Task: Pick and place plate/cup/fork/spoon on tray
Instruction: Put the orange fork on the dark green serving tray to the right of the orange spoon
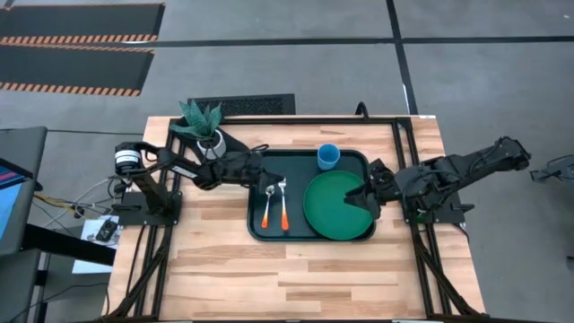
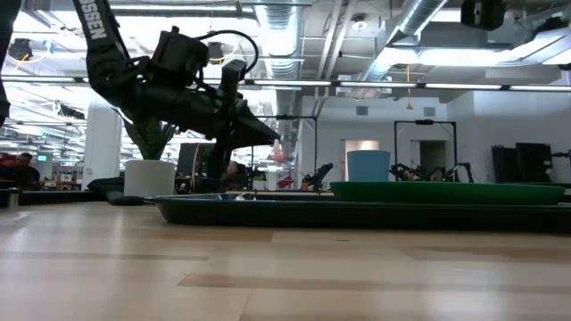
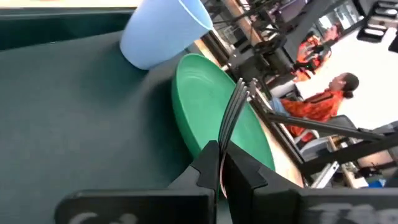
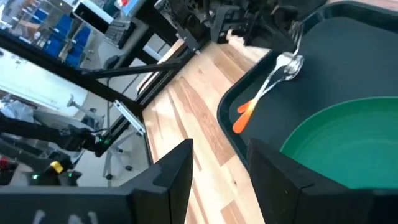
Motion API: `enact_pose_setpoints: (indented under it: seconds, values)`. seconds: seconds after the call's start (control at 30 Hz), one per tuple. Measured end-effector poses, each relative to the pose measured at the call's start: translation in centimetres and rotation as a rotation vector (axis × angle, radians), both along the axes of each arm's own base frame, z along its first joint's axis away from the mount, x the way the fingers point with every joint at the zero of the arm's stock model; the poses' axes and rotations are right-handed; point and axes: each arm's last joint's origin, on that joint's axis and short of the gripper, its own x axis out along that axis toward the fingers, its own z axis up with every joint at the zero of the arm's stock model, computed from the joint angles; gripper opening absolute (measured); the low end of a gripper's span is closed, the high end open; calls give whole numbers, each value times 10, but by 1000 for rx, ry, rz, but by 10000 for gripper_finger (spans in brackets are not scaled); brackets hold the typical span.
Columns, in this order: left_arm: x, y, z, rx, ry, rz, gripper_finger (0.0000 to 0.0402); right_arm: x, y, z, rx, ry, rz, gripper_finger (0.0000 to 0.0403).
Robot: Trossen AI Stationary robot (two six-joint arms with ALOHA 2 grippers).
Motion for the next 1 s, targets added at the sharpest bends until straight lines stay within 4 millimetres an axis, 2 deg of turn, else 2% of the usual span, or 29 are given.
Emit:
enact_pose_setpoints:
  seconds: [0.1,0.23,0.37,0.7,1.0]
  values:
    - [4,-1,2,30,14,9,0,0,-1,1,0,-10,-12,174]
    - [3,-3,-9,65,154,53,0,1,-3,0,-6,-5,-23,171]
    - [1,-2,-12,81,206,71,0,0,-3,0,-11,-1,-21,168]
    - [2,-2,-23,74,252,48,0,0,-4,-2,-24,17,-33,166]
    - [1,-2,-26,38,264,80,1,-1,-4,-2,-26,20,-34,164]
